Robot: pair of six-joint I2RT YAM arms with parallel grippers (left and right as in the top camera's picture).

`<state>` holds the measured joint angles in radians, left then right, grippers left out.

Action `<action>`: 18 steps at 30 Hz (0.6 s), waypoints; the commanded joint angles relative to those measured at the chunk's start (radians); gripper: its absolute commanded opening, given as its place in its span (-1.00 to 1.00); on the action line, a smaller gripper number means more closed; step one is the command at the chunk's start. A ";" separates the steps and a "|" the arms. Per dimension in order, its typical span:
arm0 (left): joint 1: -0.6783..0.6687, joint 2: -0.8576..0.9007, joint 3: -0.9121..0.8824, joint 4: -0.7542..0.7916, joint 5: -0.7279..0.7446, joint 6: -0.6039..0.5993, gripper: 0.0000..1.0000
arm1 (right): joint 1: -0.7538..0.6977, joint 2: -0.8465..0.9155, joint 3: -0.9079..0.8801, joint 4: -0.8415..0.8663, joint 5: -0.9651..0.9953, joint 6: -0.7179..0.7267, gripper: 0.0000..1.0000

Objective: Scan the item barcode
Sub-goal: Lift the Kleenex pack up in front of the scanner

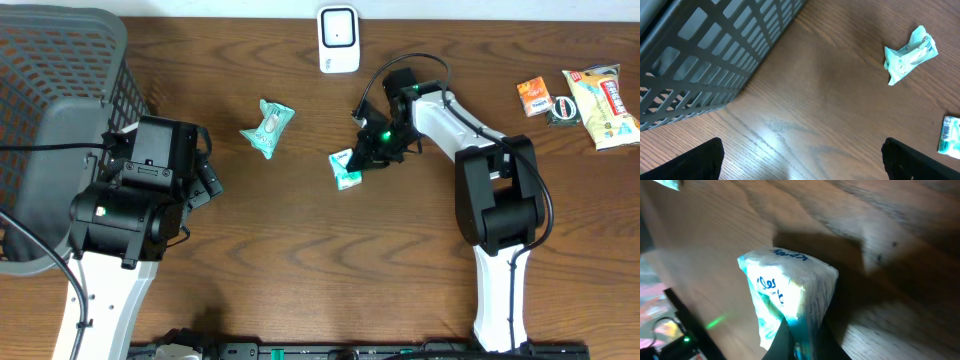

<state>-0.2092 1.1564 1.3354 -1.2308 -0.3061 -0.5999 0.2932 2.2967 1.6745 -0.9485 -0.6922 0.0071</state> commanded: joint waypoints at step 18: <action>0.005 -0.001 0.002 -0.003 -0.020 -0.004 1.00 | -0.357 0.003 0.039 0.381 -0.870 0.053 -0.98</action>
<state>-0.2092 1.1564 1.3354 -1.2312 -0.3061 -0.5999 -0.0483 2.2971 1.6997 -0.6006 -1.4834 0.0448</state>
